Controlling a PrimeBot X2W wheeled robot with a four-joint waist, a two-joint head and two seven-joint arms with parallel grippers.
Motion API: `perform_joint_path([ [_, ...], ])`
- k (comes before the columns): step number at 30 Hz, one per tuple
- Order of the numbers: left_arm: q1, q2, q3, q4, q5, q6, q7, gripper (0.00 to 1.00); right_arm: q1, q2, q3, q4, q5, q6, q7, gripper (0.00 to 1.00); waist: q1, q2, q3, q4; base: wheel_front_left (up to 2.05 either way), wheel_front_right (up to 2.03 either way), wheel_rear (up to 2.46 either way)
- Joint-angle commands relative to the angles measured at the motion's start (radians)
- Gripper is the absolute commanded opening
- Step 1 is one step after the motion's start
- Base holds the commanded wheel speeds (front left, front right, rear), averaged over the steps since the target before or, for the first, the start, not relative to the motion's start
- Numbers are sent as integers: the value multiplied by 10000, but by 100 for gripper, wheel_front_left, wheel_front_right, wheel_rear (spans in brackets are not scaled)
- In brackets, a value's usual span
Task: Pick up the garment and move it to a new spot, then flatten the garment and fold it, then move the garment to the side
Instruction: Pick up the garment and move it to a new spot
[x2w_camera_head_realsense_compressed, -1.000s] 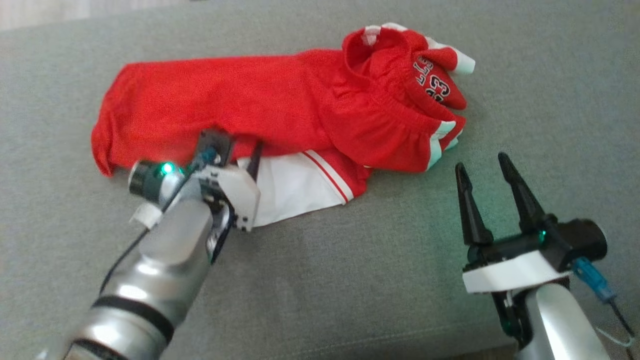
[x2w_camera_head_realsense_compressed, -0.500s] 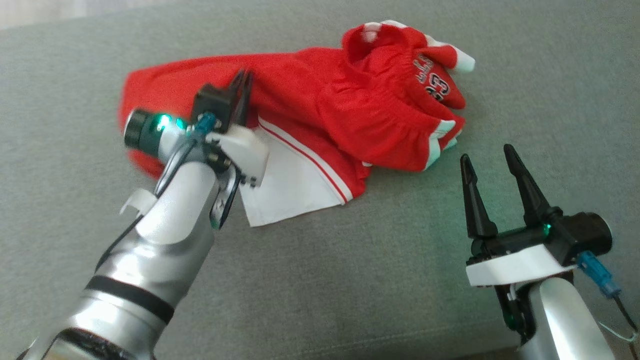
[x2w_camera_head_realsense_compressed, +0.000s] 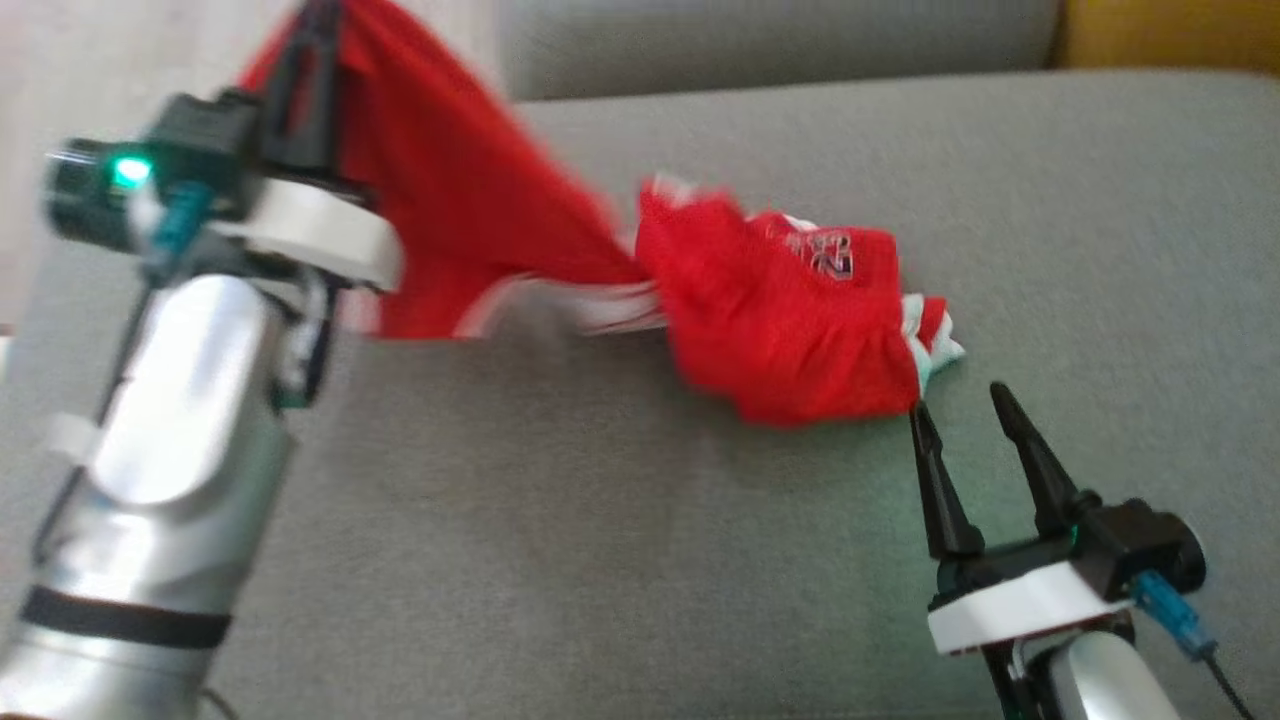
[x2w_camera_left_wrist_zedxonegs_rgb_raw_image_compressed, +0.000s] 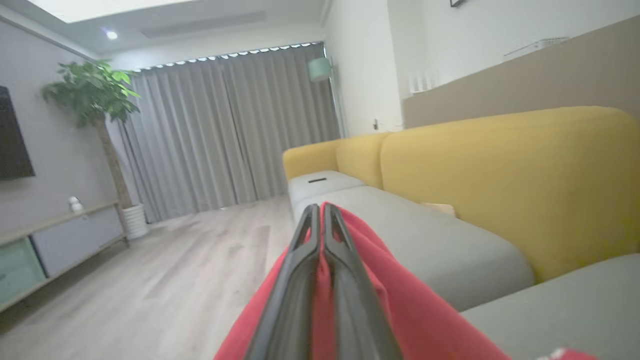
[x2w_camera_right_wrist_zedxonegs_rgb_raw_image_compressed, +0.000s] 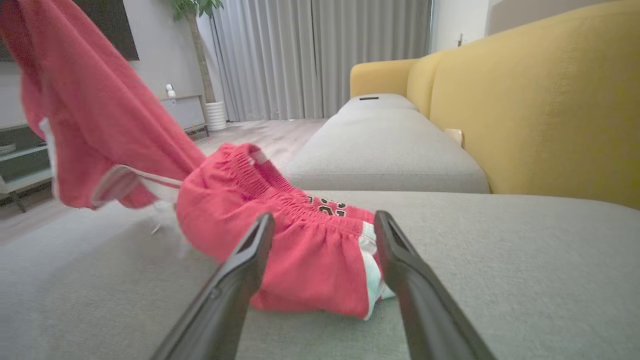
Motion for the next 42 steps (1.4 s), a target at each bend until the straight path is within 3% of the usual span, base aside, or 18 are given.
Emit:
perform_joint_path([
  [1, -673, 639, 622, -319, 163, 31, -88, 0, -20, 48, 245, -263, 2, 77, -63, 100, 0, 0, -469, 457, 0, 0, 0],
  [10, -499, 1883, 1634, -171, 416, 294, -89, 0, 444, 67, 204, -272, -81, 77, -63, 100, 0, 0, -730, 1327, 0, 0, 0],
  [14, -269, 2168, 2119, -124, 329, 507, -89, 0, 425, 21, 166, -319, -120, 77, -63, 100, 0, 0, -584, 1635, 0, 0, 0],
  [18, 224, 1946, 2629, -7, -116, 577, -89, 0, 305, -52, 252, -345, -127, 77, -63, 100, 0, 0, -378, 1808, 0, 0, 0],
  [24, 1003, 1266, 3034, 938, -887, 140, -89, 0, 104, -191, 373, -362, -84, 77, -63, 100, 0, 0, -99, 1768, 0, 0, 0],
  [30, 1491, 625, 3300, 2991, -1614, -471, -89, 0, -114, -320, 380, -329, -57, 77, -63, 100, 0, 0, 200, 1433, 0, 0, 0],
  [31, 1506, 571, 3308, 3286, -1674, -593, -89, 15, -136, -328, 368, -320, -51, 77, -63, 100, 0, 0, 212, 1368, 0, 0, 0],
  [32, 1499, 523, 3300, 3499, -1692, -707, -89, 78, -144, -330, 344, -312, -43, 77, -63, 100, 0, 0, 209, 1323, 0, 0, 0],
  [33, 1495, 471, 3367, 3612, -1736, -776, -89, 100, -143, -324, 325, -296, -38, 77, -63, 100, 0, 0, 174, 1268, 0, 0, 0],
  [38, 2023, 268, 3971, 2799, -1602, -880, -89, 100, -46, -182, 263, -202, -5, 77, -63, 100, 0, 0, -279, 938, 0, 0, 0],
  [42, 3549, -147, 4226, 910, -822, -770, -89, 100, 181, 0, 196, -95, 38, 77, -63, 100, 0, 0, -896, 592, 0, 0, 0],
])
